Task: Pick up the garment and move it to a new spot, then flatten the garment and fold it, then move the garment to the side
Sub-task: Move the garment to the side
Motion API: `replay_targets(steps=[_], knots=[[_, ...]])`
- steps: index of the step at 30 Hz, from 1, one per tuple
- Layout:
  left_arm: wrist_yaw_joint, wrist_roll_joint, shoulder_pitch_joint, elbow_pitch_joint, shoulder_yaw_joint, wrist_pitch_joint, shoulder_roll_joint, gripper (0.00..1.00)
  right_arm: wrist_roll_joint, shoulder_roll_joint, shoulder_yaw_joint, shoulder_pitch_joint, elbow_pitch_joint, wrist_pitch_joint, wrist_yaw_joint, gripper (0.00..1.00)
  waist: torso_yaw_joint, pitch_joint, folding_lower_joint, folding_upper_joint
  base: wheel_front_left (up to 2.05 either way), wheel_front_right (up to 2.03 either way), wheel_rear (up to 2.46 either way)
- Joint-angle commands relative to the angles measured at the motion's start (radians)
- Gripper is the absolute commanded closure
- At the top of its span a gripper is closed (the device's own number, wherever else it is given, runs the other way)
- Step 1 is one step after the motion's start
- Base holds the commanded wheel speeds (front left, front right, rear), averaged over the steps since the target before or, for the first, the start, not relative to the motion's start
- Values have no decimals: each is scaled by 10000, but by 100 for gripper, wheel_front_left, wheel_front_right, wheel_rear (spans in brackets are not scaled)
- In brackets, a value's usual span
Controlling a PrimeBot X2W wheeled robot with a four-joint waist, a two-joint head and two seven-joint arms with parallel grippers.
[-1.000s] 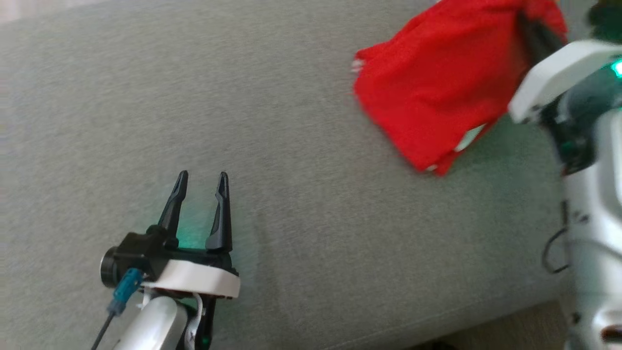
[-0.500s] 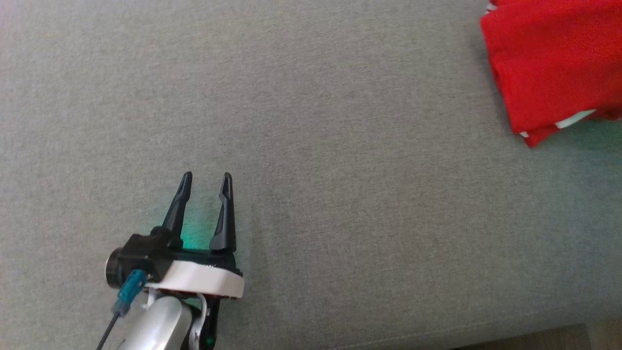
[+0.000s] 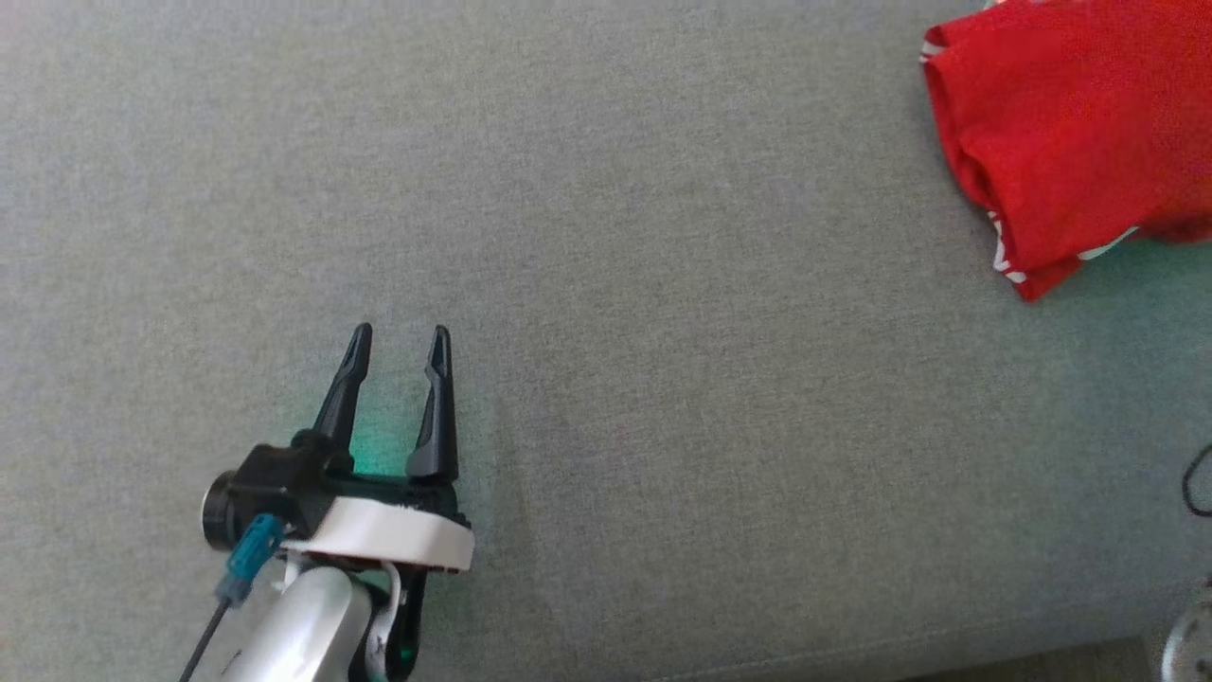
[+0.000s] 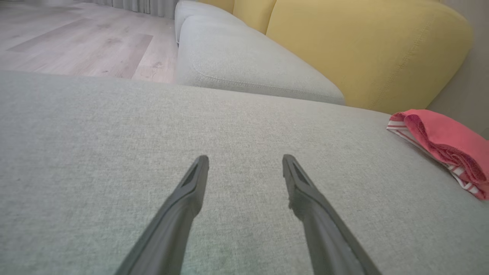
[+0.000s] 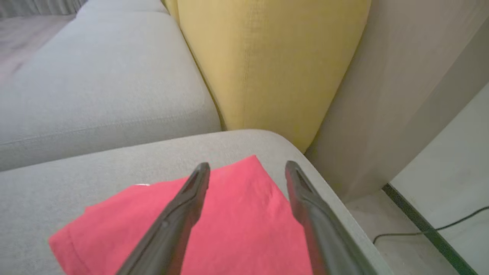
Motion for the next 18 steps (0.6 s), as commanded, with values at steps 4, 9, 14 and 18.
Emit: replay_targets(steps=[4, 9, 14, 18], knots=[[103, -45, -156, -256, 324, -103, 148, 0, 105, 316, 796, 81, -848, -756, -7, 0, 38, -559, 0, 0, 0, 0, 0], [200, -210, 45, -187, 536, -205, 163, 0, 260, 845, 1564, 434, -1239, -1591, -7, 0, 315, -1269, 0, 0, 0, 0, 0], [358, -413, 487, -25, 725, -291, 118, 0, 137, 1317, 2136, 1484, -1503, -2615, -7, 0, 784, -2096, 0, 0, 0, 0, 0], [544, -513, 937, 208, 844, -347, 94, 0, 217, 1644, 2519, 2696, -1704, -3346, -7, 0, 1167, -2655, 0, 0, 0, 0, 0]])
